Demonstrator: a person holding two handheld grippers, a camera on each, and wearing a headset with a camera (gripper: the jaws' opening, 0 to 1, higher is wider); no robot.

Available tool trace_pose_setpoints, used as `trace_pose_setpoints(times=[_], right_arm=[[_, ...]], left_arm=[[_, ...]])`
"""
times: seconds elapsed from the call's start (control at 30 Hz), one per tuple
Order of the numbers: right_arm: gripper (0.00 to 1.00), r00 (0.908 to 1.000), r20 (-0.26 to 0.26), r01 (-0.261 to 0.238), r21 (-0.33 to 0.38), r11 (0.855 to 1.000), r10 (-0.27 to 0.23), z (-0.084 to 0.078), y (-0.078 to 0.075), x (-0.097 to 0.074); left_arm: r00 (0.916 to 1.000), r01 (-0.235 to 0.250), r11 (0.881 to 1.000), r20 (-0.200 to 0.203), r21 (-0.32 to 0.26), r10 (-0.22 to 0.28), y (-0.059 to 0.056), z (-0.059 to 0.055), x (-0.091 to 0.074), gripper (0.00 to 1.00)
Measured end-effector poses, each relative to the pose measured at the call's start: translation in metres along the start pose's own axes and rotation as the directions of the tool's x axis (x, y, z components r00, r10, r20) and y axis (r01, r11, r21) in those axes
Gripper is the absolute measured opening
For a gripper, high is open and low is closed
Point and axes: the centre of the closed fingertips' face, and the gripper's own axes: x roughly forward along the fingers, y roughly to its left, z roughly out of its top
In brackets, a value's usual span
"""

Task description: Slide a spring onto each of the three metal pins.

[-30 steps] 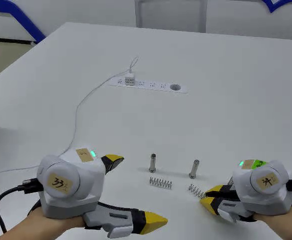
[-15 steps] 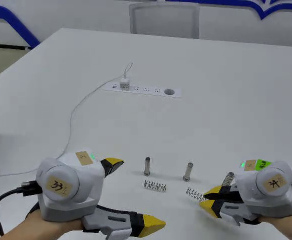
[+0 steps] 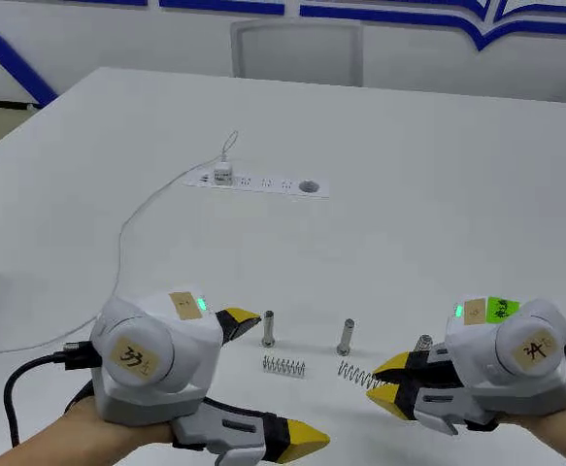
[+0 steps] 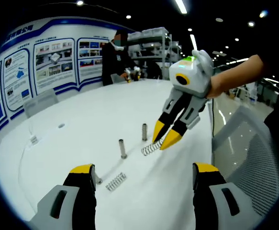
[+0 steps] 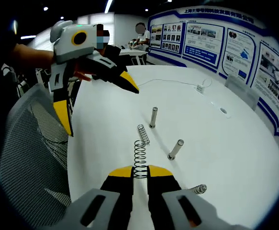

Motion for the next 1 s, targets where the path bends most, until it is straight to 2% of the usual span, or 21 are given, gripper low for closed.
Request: trace_pose_setpoints(times=[0.13,0.3,0.5,0.73,1.0], right_arm=[[0.11,1.0000,0.007,-0.006,-0.019,1.000,0.006,0.005,0.004,-0.005],[0.11,0.9998,0.013,-0.017,-0.050,0.999,0.018,0.012,0.012,-0.012],[0.11,0.9992,0.024,-0.030,-0.086,0.996,0.032,0.022,0.020,-0.019],[0.11,0.9989,0.001,-0.046,-0.151,0.988,0.047,0.023,0.025,-0.019],[0.11,0.9984,0.004,-0.055,-0.173,0.983,0.056,0.029,0.029,-0.020]], left_arm=[[1.0000,0.008,1.000,-0.001,0.012,-0.008,0.000,0.004,0.002,0.84],[0.9995,0.026,0.999,0.019,-0.022,-0.026,-0.003,0.007,0.003,0.79],[0.9977,0.065,0.998,0.020,-0.010,-0.065,-0.010,0.007,0.003,0.66],[0.9956,0.092,0.996,0.018,-0.002,-0.092,-0.016,0.007,0.005,0.59],[0.9938,0.111,0.994,0.013,0.007,-0.111,-0.019,0.006,0.006,0.53]])
